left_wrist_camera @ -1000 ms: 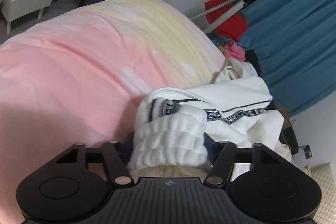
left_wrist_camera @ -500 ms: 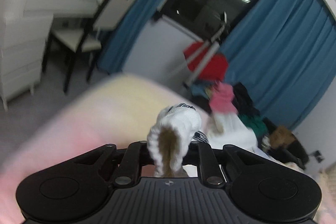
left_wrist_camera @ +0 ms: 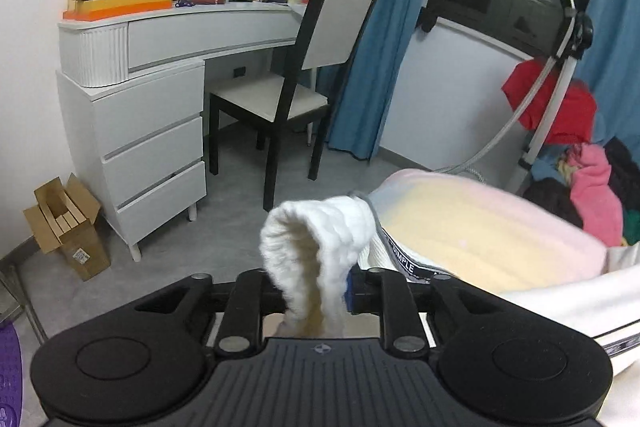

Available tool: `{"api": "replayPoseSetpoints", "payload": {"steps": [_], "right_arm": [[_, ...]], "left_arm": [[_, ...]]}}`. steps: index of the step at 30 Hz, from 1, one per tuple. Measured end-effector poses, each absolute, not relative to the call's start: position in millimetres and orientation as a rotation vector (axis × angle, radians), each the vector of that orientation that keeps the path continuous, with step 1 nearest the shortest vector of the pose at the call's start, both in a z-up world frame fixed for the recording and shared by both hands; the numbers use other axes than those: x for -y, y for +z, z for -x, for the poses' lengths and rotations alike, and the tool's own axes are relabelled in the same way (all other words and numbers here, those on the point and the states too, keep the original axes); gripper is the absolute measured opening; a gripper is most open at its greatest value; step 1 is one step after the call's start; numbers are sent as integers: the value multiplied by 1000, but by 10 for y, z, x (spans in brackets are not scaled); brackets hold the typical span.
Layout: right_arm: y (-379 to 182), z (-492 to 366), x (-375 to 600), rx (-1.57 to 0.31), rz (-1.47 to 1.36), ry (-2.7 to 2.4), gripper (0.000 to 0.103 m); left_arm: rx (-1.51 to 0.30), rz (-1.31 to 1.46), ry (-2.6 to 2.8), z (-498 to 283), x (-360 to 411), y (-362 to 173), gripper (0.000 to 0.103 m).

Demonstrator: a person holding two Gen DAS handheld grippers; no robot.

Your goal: Fold clothes

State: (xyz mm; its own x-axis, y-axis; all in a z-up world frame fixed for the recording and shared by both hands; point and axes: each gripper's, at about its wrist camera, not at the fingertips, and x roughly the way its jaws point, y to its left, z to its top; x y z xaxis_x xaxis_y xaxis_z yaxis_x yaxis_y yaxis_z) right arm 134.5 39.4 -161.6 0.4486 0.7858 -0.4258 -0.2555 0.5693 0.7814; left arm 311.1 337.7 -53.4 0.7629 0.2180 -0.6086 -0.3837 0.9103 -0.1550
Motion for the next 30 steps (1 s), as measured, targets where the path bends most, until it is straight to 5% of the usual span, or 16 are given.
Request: {"api": "replayPoseSetpoints", "payload": {"steps": [3, 5, 8, 19, 30], "right_arm": [[-1533, -1233, -331, -827, -614, 745, 41], [-1449, -1127, -252, -805, -547, 767, 74], [-1278, -954, -147, -758, -445, 804, 76], [-860, -463, 1227, -594, -286, 402, 75], [-663, -606, 2566, -452, -391, 63, 75]], "left_arm": [[-631, 276, 316, -3028, -3372, -538, 44], [-627, 263, 305, -2858, -3345, -480, 56], [-577, 247, 281, -2500, -3261, -335, 87], [-445, -1, 49, -1451, -1821, -74, 91], [-489, -177, -325, -1903, 787, -555, 86]]}}
